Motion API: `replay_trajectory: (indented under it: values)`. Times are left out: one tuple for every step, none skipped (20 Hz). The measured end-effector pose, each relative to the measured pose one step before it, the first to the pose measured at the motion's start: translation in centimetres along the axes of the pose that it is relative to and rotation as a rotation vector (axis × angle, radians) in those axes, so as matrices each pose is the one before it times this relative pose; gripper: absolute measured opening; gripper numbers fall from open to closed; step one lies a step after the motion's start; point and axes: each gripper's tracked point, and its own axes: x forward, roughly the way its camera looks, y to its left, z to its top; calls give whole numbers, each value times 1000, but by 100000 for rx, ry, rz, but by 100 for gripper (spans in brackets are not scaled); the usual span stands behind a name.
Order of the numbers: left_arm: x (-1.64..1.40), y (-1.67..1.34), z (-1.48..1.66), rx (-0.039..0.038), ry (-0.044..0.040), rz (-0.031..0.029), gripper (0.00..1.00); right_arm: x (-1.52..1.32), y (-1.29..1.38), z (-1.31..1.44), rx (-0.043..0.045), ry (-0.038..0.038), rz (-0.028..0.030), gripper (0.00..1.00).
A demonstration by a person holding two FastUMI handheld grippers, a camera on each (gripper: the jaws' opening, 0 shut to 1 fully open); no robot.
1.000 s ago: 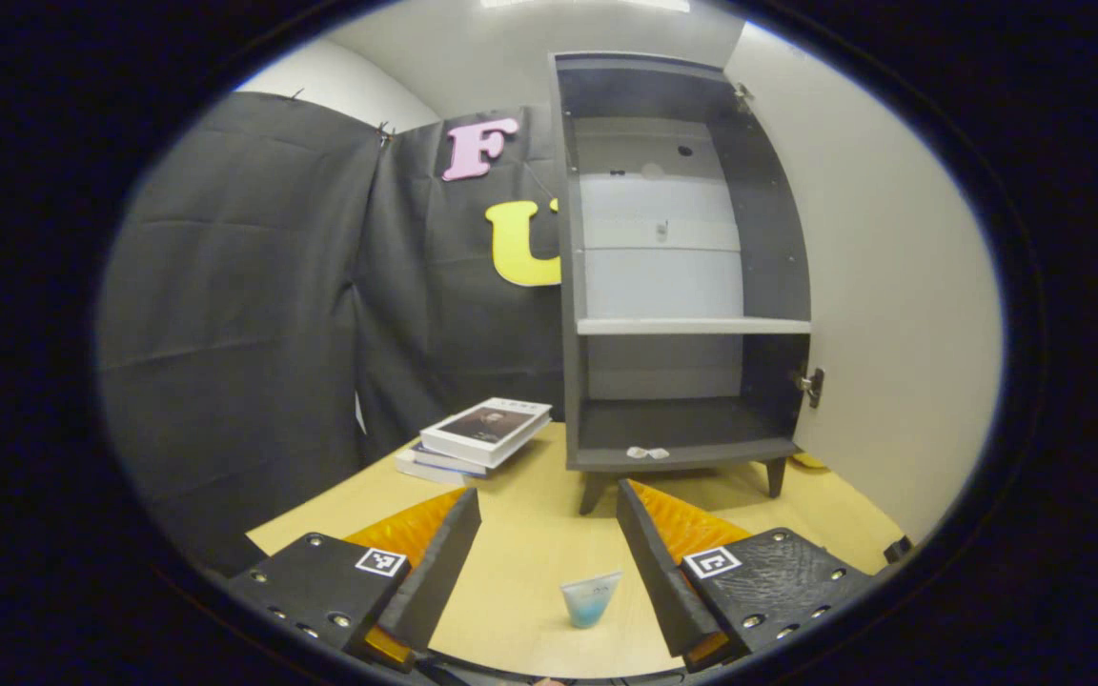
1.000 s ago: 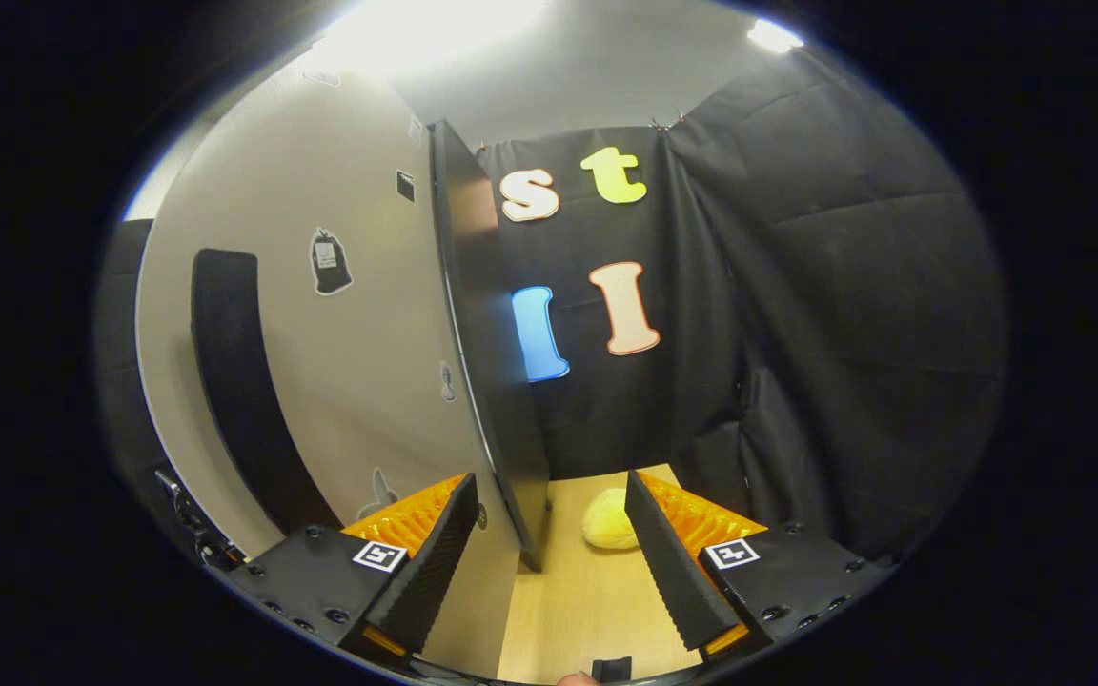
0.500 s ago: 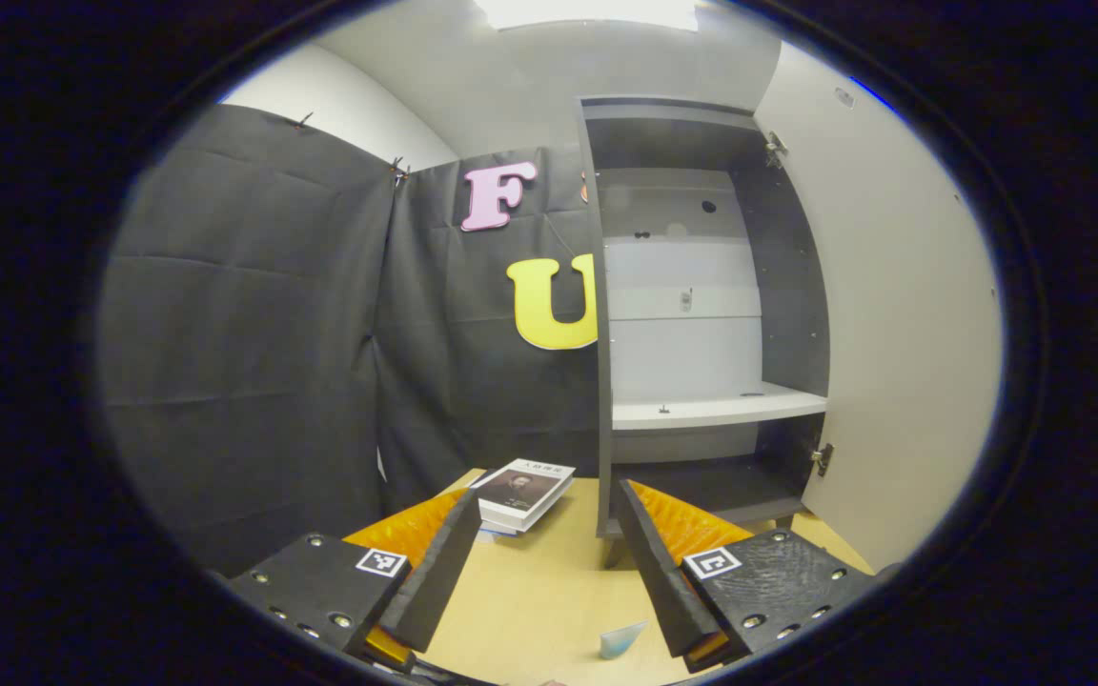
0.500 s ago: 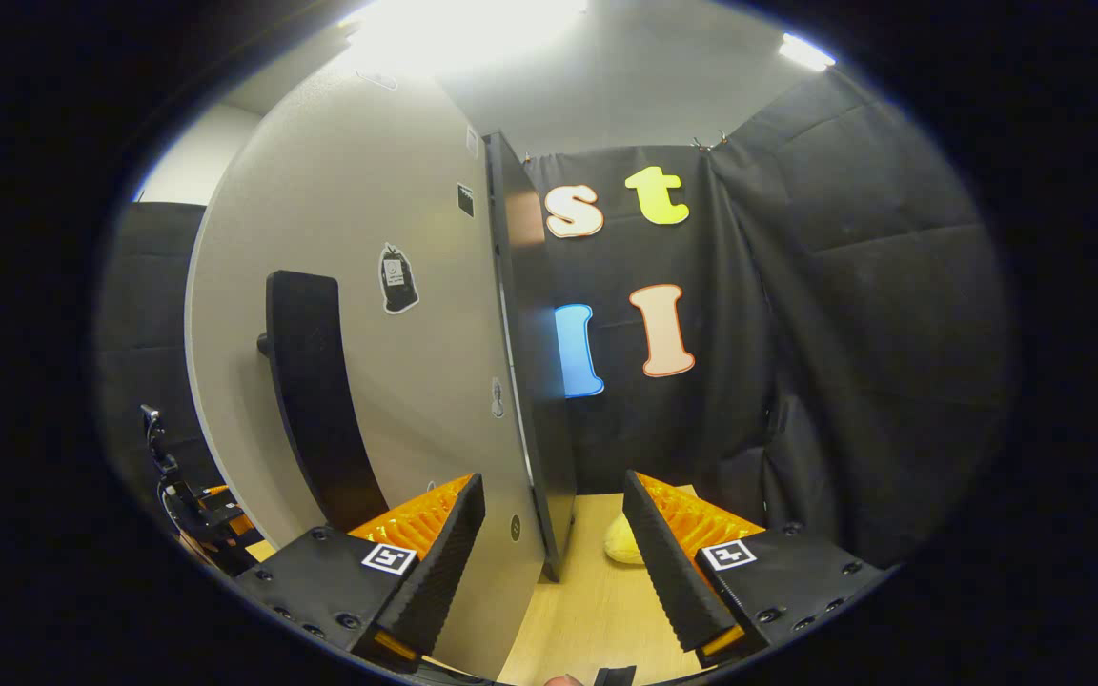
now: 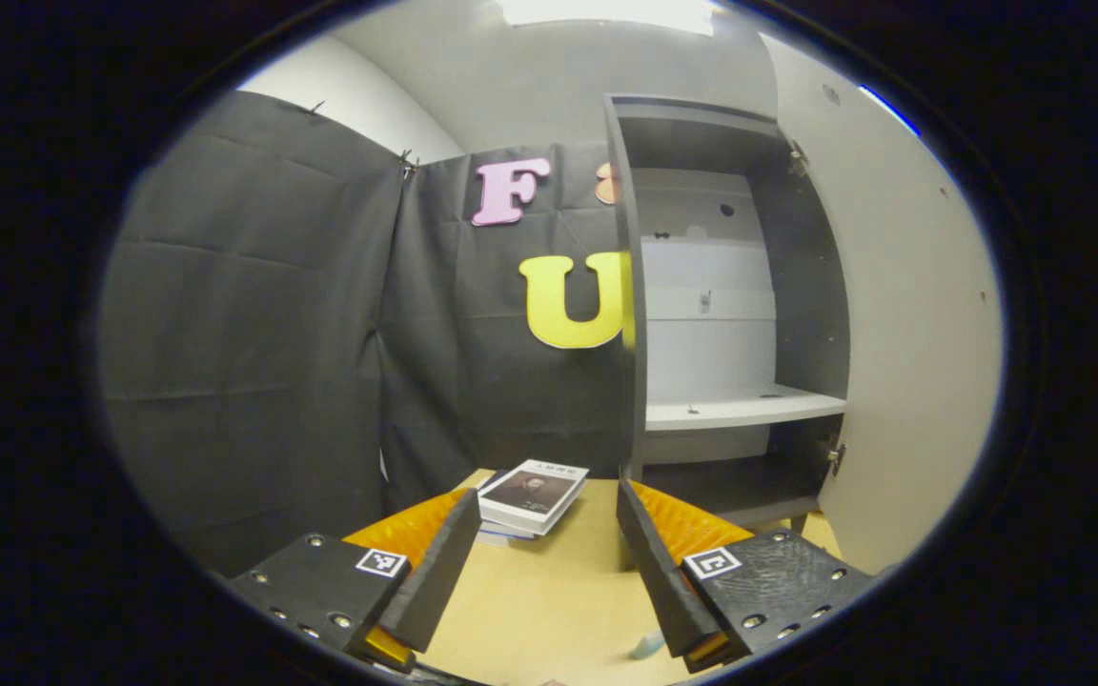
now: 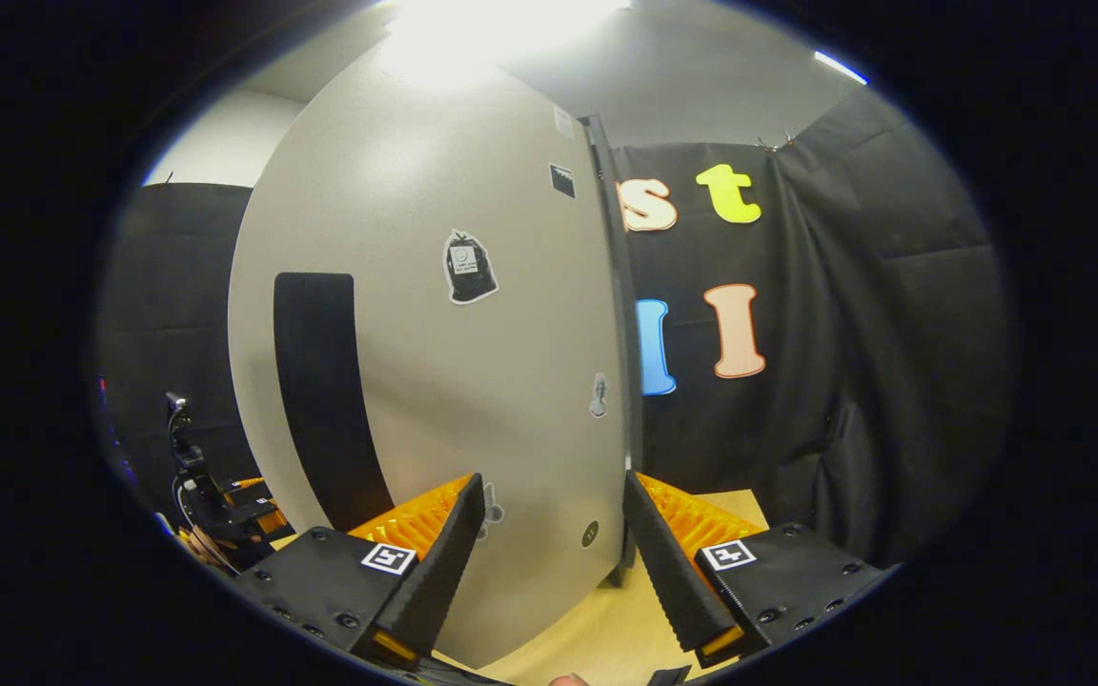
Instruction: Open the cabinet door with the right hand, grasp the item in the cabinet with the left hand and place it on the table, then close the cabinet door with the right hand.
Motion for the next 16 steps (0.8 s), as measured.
replay_trajectory:
  values:
    - [49, 228, -33, -81, 225, 307, 87, 662, 744, -16, -444, 186, 765, 93]
    - [-48, 360, -125, 220, 154, 794, 87, 632, 335, -5, -766, -70, 446, 93]
    - [48, 365, -2, 228, 162, 880, 87, 665, 271, 19, -1056, -39, 357, 93]
    - [-22, 375, -125, -37, 226, 906, 87, 620, 311, 39, -1055, -23, 360, 93]
    - [-24, 289, 9, -382, 137, 866, 87, 646, 522, 22, -802, -30, 384, 93]
    - [26, 181, -100, -494, 222, 796, 87, 631, 656, -24, -543, -106, 385, 93]
    - [-13, 168, 3, -334, 0, 701, 87, 568, 838, -140, -281, -42, 66, 93]
    - [45, 342, -112, -91, 164, 783, 87, 585, 398, -91, -74, -165, -487, 94]
    - [-13, 250, -8, 217, 224, 668, 87, 550, 417, -140, 461, -10, 189, 94]
    - [-51, 401, -36, 437, -58, 634, 87, 705, 423, -46, 869, -132, 170, 95]
    - [16, 328, 65, 487, -144, 740, 87, 651, 90, -165, 775, 96, -418, 95]
    - [-6, 332, 6, 450, -235, 735, 87, 405, -140, 48, 221, -549, -1036, 94]
    - [48, 250, 13, 281, -114, 713, 87, 548, 259, -170, 846, 64, 83, 94]
    - [-1, 218, 8, 91, -13, 573, 87, 531, 418, -48, 975, -100, 460, 96]
    - [-11, 165, 2, 31, -9, 314, 87, 671, 261, 37, 817, -352, 299, 96]
    - [-9, 215, 1, 210, -101, 564, 87, 694, 206, -118, 578, -144, -7, 96]
